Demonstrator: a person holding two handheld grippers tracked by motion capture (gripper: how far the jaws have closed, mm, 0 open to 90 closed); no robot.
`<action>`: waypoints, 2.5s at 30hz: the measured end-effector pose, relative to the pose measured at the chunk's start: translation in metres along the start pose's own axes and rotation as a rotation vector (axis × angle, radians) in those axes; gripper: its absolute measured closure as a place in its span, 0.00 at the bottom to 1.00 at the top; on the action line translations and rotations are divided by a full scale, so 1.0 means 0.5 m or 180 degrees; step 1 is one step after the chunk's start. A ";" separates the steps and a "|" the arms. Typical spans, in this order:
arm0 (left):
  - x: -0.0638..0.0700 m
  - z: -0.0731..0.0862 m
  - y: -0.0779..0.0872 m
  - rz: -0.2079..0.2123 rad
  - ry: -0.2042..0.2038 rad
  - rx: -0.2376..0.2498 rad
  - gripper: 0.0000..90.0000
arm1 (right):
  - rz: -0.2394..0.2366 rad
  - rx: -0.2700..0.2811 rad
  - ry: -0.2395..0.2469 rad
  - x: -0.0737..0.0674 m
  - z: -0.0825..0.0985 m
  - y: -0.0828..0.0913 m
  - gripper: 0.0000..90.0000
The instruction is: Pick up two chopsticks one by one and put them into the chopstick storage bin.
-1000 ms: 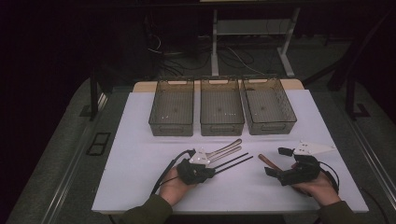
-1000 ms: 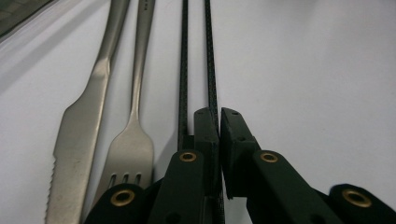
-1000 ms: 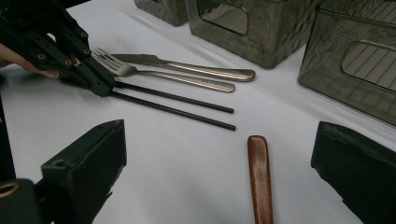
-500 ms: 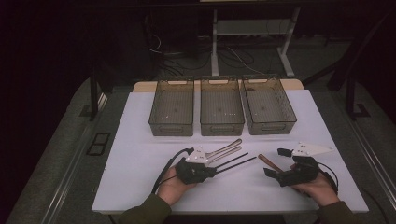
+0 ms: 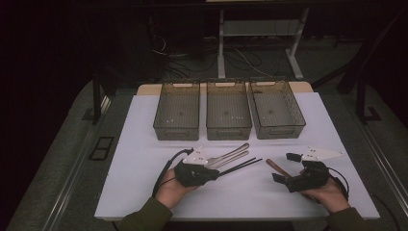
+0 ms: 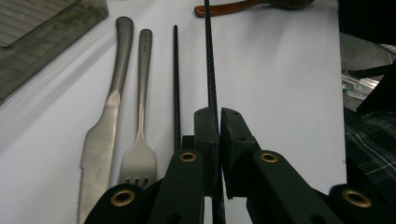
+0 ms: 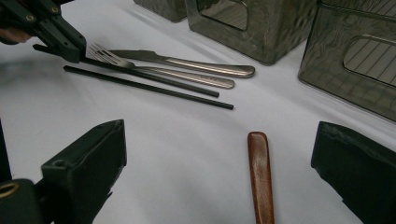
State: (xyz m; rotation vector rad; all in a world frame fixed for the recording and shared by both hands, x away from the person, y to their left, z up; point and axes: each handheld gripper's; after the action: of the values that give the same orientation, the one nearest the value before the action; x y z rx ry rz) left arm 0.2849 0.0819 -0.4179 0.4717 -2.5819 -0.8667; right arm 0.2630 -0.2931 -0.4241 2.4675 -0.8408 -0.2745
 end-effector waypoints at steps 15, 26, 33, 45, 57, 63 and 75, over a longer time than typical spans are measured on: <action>-0.016 -0.016 0.041 -0.0044 0.0018 0.0137 0.94 | 0.0000 -0.0012 -0.0014 0.000 0.000 -0.001 0.03; -0.033 -0.036 0.065 -0.0040 0.0068 0.0205 0.94 | -0.0004 0.0011 -0.0043 -0.002 0.001 -0.001 0.03; -0.053 -0.051 0.081 -0.0061 0.0103 0.0270 0.94 | 0.0013 0.0003 -0.0044 -0.001 0.001 -0.001 0.03; -0.083 -0.083 0.097 -0.0142 0.0124 0.0311 0.94 | 0.0021 -0.0011 -0.0108 0.001 0.001 -0.001 0.03; -0.132 -0.124 0.126 -0.0317 0.0187 0.0382 0.94 | 0.0104 0.0016 -0.0089 -0.003 -0.001 0.005 0.03; -0.163 -0.141 0.132 -0.0443 0.0246 0.0385 0.94 | 0.0136 -0.0001 -0.0088 -0.003 0.000 0.004 0.03; -0.237 -0.168 0.149 -0.0818 0.0409 0.0453 0.94 | 0.0218 -0.0071 -0.0049 -0.001 0.004 -0.001 0.03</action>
State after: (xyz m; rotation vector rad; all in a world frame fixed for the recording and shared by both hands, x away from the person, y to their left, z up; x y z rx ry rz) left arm 0.4118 0.1459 -0.3378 0.8863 -2.5094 -0.7082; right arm 0.2621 -0.2930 -0.4262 2.4136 -0.9217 -0.2772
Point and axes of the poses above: each handheld gripper's, and its own axes: y roughly backward along the jaws, z roughly out of its underside, x roughly to its right, and after that the axes turned 9 degrees about y, right-handed
